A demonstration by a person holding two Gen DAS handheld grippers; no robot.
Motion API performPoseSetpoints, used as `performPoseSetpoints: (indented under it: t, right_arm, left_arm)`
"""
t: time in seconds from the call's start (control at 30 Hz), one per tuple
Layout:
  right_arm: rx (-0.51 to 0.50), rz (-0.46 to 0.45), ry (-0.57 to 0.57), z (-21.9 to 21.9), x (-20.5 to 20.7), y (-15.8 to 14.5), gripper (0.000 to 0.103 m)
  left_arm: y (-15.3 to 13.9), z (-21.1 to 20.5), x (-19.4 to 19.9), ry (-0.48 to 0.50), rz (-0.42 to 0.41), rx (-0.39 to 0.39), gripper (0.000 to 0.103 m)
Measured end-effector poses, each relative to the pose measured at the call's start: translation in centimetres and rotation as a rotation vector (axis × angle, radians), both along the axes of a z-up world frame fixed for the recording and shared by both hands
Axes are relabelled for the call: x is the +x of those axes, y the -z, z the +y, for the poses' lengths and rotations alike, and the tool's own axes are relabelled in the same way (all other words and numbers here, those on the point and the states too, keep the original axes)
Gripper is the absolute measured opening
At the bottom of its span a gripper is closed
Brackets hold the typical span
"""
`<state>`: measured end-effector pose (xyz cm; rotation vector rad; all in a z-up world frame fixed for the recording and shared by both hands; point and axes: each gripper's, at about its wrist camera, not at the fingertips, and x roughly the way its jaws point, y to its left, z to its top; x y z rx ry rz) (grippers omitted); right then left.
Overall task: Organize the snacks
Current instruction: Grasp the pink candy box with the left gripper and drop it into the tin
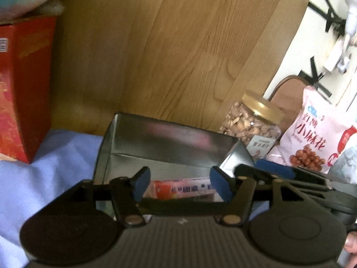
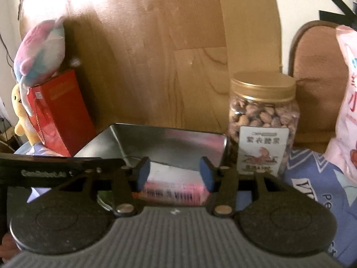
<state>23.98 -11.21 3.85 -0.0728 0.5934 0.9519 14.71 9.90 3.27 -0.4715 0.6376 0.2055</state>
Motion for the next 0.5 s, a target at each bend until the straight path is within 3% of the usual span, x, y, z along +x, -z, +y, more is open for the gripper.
performPoseSetpoints:
  t: [0.07, 0.13, 0.23, 0.37, 0.47, 0.5]
  right_arm:
    - [0.026, -0.004, 0.000, -1.7, -0.7, -0.4, 0.059]
    - [0.061, 0.051, 0.000, -4.0, -1.3, -0.2, 0.059]
    - [0.071, 0.165, 0.012, -6.7, -1.7, 1.4, 0.059]
    - [0.051, 0.385, 0.075, -7.9, -0.6, 4.8, 0.057]
    - [0.057, 0.529, 0.045, -7.5, -0.4, 6.3, 0.023]
    - [0.057, 0.523, 0.049, -7.5, -1.0, 6.2, 0.023]
  left_arm:
    - [-0.7, 0.1, -1.9, -0.009, -0.039, -0.018, 0.061]
    - [-1.1, -0.1, -4.1, -0.005, -0.064, -0.072, 0.062]
    - [-1.1, -1.5, -7.8, 0.032, -0.085, -0.129, 0.062]
    - [0.1, -5.4, -12.2, 0.102, -0.096, -0.111, 0.062]
    - [1.1, -7.6, -14.3, 0.111, -0.070, -0.074, 0.062]
    - [1.6, -8.1, -14.7, 0.115, -0.051, -0.071, 0.062]
